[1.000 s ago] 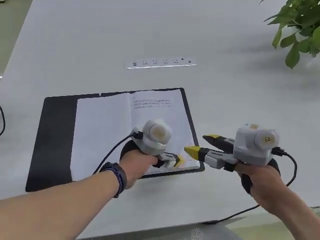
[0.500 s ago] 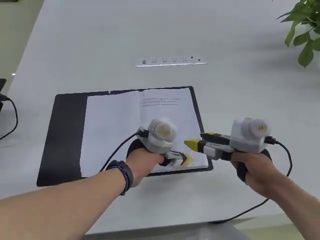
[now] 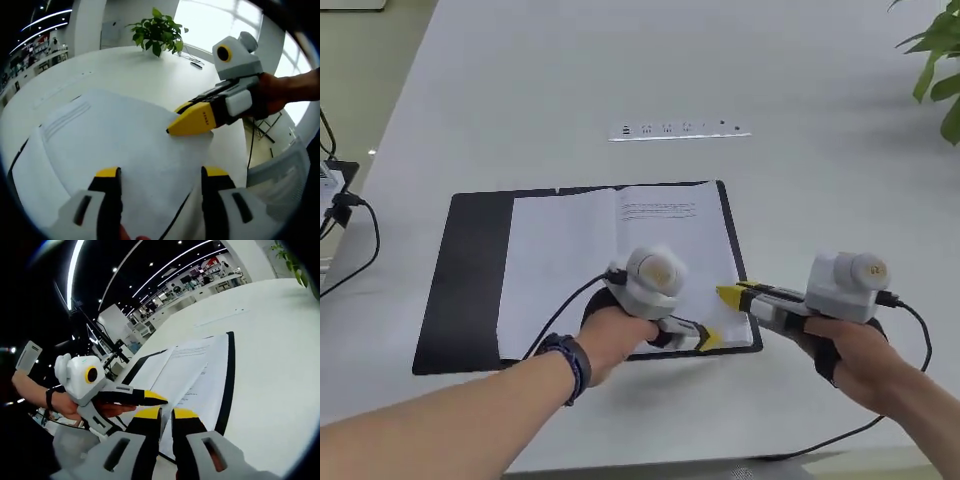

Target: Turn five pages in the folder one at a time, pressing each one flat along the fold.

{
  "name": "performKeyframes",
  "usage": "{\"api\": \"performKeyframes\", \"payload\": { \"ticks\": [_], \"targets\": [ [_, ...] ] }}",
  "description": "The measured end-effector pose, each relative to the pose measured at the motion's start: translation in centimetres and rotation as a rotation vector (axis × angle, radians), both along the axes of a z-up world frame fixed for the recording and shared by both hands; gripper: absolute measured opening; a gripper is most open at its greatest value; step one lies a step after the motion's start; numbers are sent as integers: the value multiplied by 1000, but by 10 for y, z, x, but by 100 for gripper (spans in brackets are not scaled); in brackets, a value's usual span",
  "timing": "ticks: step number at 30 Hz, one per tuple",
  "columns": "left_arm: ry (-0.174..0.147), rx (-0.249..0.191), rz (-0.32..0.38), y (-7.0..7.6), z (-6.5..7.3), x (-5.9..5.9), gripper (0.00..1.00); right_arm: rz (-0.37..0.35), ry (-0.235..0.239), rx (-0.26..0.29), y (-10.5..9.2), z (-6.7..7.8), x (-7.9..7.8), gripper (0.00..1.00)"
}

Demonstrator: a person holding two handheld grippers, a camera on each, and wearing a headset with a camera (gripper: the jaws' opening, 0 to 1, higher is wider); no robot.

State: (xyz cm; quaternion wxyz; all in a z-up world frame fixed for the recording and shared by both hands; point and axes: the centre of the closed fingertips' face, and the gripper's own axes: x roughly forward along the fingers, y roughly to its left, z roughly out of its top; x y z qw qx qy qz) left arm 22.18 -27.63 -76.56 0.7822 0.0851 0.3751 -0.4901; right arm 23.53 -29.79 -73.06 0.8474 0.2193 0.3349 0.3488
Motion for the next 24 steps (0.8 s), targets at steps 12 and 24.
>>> {"api": "performKeyframes", "payload": {
  "ticks": [12,24],
  "targets": [
    [-53,-24,43,28,23,-3,66,-3,-2,16,8,2,-8,0],
    [-79,-28,156,81,32,-4,66,-27,-16,-6,10,3,-6,0]
  ]
}}
